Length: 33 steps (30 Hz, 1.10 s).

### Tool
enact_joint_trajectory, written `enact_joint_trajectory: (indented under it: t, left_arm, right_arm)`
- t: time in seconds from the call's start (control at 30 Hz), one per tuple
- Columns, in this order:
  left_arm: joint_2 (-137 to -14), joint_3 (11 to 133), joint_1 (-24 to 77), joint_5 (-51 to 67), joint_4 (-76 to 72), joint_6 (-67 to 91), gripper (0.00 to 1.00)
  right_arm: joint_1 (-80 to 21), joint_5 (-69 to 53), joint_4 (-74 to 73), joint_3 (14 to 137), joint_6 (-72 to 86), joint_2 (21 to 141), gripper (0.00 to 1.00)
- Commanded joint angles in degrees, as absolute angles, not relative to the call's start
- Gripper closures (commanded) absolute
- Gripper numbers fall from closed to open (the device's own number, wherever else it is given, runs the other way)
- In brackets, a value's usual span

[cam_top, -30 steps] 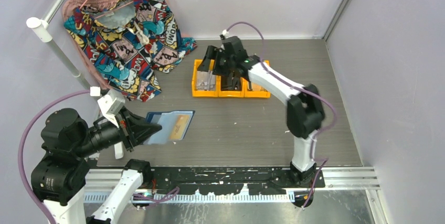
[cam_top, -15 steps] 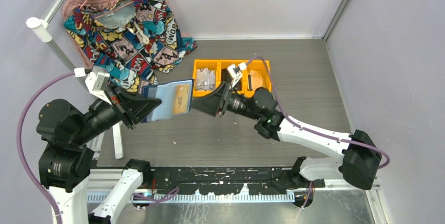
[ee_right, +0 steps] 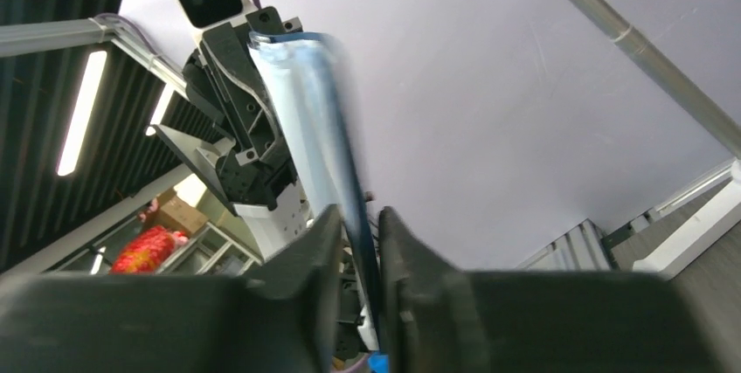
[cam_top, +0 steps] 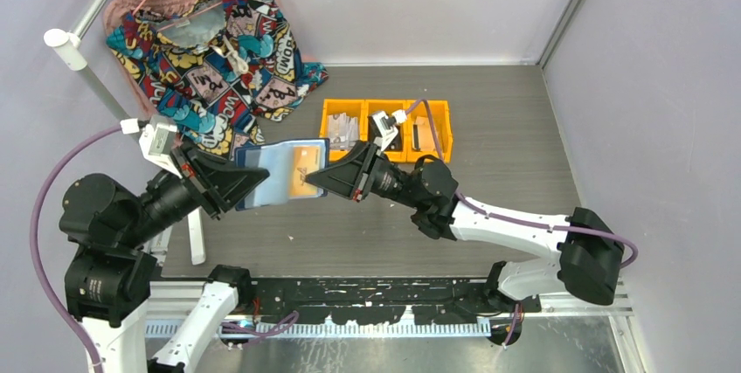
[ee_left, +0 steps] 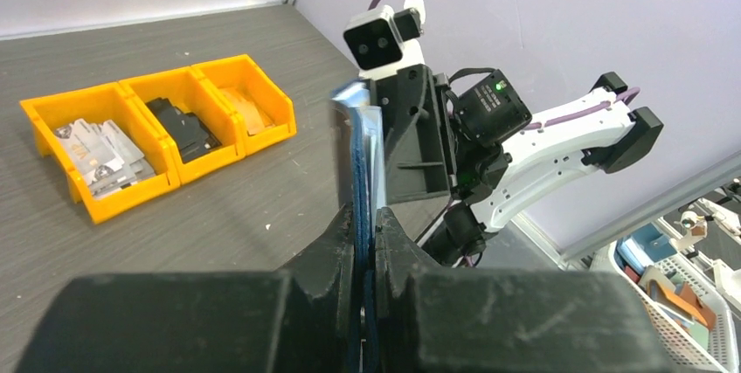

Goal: Take the credit cards out of the card holder
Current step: Remove the credit card from the card holder.

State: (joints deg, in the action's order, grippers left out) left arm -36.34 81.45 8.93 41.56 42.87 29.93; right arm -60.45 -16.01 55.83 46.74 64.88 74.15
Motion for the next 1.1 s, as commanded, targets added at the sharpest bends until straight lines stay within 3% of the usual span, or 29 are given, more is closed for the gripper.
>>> enact_joint_trajectory:
  t: [0.0,0.03,0.07,0.13,0.17,0.3,0.47,0.8,1.07]
  left_arm:
    - [-35.0,81.7,8.7,40.5,42.9,29.8,1.00]
    - [-34.9,82.0,8.7,39.7,44.6,28.5,0.94]
    - [-34.7,82.5,8.7,38.7,46.5,26.9,0.74]
    - [-34.6,83.8,8.7,35.8,50.6,22.8,0.19]
    - [-34.4,84.2,8.7,33.4,51.9,21.2,0.03]
    - [-36.1,88.0,8.7,31.1,57.7,15.4,0.00]
    - [-37.7,91.3,8.8,36.6,59.0,13.2,0.00]
    - [-38.1,85.3,8.7,56.2,69.8,2.6,0.00]
    - [-38.9,81.6,8.7,62.9,79.3,-2.1,0.06]
  right_arm:
    - [-60.8,-14.0,55.0,48.5,63.2,70.0,0.85]
    - [-60.8,-13.9,51.1,49.0,61.5,68.3,0.91]
    - [-60.8,-14.0,45.2,49.8,59.6,66.5,0.95]
    - [-60.8,-14.4,30.2,53.5,53.9,63.0,0.99]
    - [-60.8,-15.0,22.1,56.3,50.7,62.1,0.99]
    - [-60.9,-20.1,-3.9,67.3,40.9,63.6,0.99]
    - [-62.9,-23.8,-24.5,78.6,31.0,70.1,0.99]
    - [-70.9,-25.0,-41.3,94.4,19.2,79.0,0.99]
    - [-73.2,-28.8,-43.6,100.1,16.4,84.2,0.99]
